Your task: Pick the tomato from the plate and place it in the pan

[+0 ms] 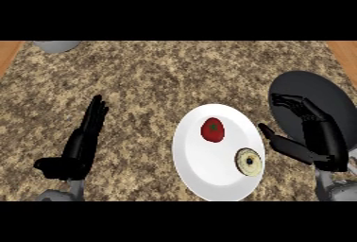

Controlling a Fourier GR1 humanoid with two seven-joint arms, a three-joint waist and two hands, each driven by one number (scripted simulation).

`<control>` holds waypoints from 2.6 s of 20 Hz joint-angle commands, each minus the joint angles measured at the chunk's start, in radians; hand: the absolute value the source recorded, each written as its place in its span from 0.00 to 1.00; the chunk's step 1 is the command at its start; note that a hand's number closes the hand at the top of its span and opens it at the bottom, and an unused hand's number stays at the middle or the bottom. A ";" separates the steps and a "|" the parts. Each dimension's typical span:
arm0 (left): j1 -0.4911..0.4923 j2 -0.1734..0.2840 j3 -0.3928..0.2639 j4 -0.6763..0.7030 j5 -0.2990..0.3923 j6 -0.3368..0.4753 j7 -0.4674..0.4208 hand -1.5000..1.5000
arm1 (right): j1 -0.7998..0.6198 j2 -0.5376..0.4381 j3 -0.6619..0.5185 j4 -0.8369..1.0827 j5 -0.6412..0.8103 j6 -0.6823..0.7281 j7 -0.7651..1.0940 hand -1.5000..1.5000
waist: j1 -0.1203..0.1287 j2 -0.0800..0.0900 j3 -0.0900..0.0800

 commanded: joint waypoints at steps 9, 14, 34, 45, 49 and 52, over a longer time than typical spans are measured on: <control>-0.067 -0.066 -0.050 0.060 -0.068 -0.044 -0.001 0.50 | 0.053 -0.130 0.054 -0.209 0.266 -0.005 0.270 0.00 | 0.027 0.004 -0.001; -0.048 -0.054 -0.044 -0.031 -0.048 -0.046 0.055 0.50 | -0.121 -0.203 0.116 -0.198 0.304 0.130 0.534 0.00 | 0.051 0.005 -0.002; 0.010 -0.094 -0.022 -0.074 -0.115 -0.055 0.061 0.50 | -0.327 0.063 0.338 0.177 0.622 0.426 0.748 0.00 | 0.033 0.003 0.000; 0.021 -0.132 0.016 -0.025 -0.143 -0.124 0.022 0.50 | -0.358 0.202 0.203 0.309 0.747 0.473 0.694 0.00 | 0.034 0.004 0.000; 0.003 -0.152 0.057 0.061 -0.151 -0.142 -0.045 0.50 | -0.272 0.226 0.199 0.188 0.780 0.493 0.723 0.00 | 0.029 0.003 0.000; 0.036 -0.179 -0.027 -0.143 -0.209 -0.073 0.132 0.50 | -0.337 0.262 0.185 0.307 0.808 0.502 0.716 0.00 | 0.035 0.003 0.000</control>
